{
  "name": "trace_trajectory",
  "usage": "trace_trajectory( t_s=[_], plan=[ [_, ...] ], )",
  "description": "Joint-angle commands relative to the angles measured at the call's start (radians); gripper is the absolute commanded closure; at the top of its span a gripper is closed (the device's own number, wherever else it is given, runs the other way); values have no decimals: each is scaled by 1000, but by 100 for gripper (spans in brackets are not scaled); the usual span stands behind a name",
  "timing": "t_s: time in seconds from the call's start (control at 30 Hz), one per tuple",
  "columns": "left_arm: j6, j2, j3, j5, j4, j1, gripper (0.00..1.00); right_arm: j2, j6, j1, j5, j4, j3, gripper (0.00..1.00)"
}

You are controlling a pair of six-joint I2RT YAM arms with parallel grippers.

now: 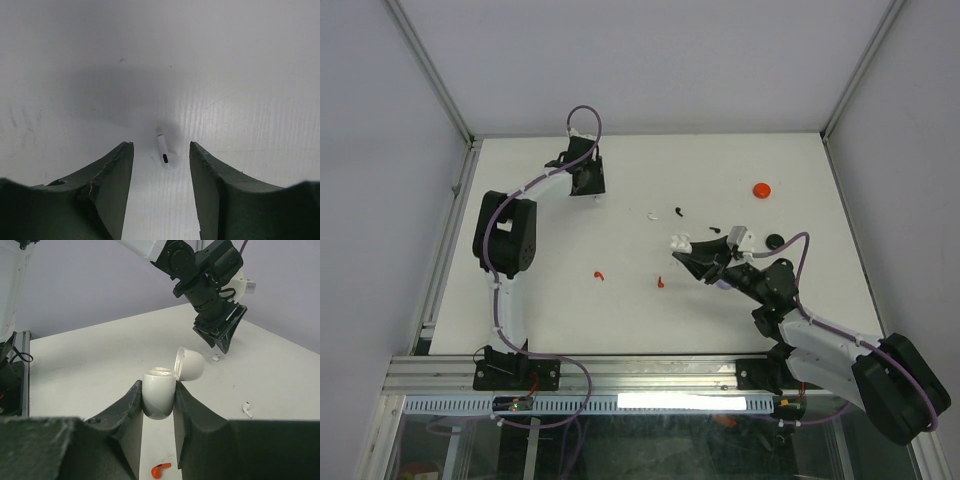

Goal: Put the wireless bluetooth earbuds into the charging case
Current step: Pick up the earbud from the center of the board.

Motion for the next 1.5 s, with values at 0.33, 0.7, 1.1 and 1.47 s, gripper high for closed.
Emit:
trace_trajectory(
  t_s=[0.33,0.7,1.1,1.47],
  plan=[
    [75,74,107,104,-59,-4,60,-26,-8,-11,-18,-5,28,100],
    [155,86,110,135,-116,-37,70,-102,-11,-14,-5,-45,0,100],
    [354,-75,-103,166,-148,-183,82,-235,7,-15,23,-105,-36,100],
    [355,-234,-292,108,-147,-287,65,-319,16,-14,28,-152,-56,100]
  ],
)
